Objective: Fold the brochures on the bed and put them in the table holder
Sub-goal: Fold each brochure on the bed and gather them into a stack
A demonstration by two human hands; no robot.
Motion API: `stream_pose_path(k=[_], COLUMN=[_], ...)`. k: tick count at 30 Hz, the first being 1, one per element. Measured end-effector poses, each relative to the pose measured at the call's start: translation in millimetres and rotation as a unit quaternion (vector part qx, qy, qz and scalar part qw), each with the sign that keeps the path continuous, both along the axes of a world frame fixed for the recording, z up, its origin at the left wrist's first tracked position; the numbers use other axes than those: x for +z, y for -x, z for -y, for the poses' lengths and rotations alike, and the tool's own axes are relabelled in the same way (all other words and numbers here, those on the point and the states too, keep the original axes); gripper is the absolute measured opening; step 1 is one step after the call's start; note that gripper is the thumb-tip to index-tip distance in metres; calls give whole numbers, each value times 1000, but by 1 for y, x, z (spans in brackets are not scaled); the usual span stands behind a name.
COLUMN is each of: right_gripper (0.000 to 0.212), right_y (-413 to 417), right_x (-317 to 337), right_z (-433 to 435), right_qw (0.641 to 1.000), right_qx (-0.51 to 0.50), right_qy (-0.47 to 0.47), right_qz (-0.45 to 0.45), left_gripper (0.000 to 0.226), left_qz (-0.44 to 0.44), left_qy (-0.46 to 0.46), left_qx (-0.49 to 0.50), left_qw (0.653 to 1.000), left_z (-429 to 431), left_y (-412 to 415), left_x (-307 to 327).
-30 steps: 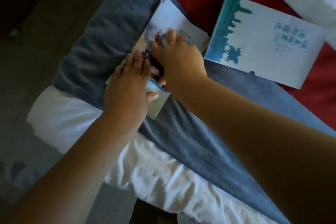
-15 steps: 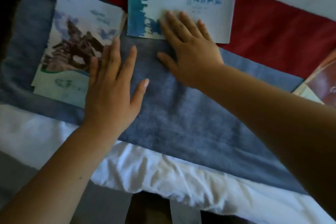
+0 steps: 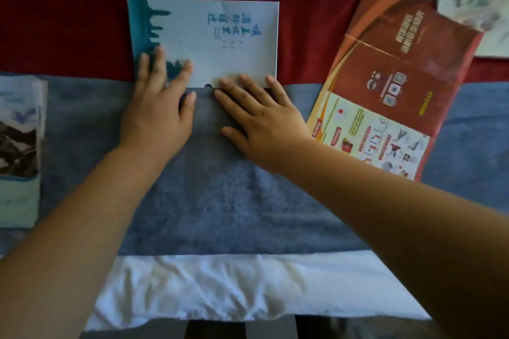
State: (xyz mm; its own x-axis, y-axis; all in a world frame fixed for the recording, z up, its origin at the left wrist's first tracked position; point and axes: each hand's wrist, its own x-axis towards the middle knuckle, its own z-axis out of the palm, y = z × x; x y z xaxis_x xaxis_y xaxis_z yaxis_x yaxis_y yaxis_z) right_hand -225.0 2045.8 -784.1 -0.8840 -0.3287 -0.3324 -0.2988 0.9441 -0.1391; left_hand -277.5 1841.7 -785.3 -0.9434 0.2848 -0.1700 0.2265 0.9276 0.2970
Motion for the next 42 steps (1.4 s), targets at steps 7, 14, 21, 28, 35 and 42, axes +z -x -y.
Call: stream_pose_path(k=[7, 14, 21, 28, 35, 42], right_gripper=[68, 75, 80, 81, 73, 69], right_y=[-37, -85, -144, -191, -197, -210], right_x=[3, -5, 3, 9, 10, -4], right_z=[-99, -161, -186, -209, -215, -194], right_qw=[989, 968, 987, 991, 990, 989], right_qx=[-135, -253, -136, -50, -23, -81], right_qy=[-37, 1, 85, 119, 123, 119], right_qz=[-40, 3, 12, 47, 58, 21], left_gripper=[57, 64, 74, 61, 52, 47], left_qz=[16, 29, 18, -105, -100, -110], left_qy=[85, 135, 136, 19, 39, 75], left_qx=[-6, 27, 60, -91, -155, -136], left_qw=[996, 990, 989, 990, 982, 982], left_z=[-95, -167, -212, -244, -260, -266], left_y=[-24, -24, -16, -60, -91, -93], left_x=[-2, -8, -8, -4, -3, 7])
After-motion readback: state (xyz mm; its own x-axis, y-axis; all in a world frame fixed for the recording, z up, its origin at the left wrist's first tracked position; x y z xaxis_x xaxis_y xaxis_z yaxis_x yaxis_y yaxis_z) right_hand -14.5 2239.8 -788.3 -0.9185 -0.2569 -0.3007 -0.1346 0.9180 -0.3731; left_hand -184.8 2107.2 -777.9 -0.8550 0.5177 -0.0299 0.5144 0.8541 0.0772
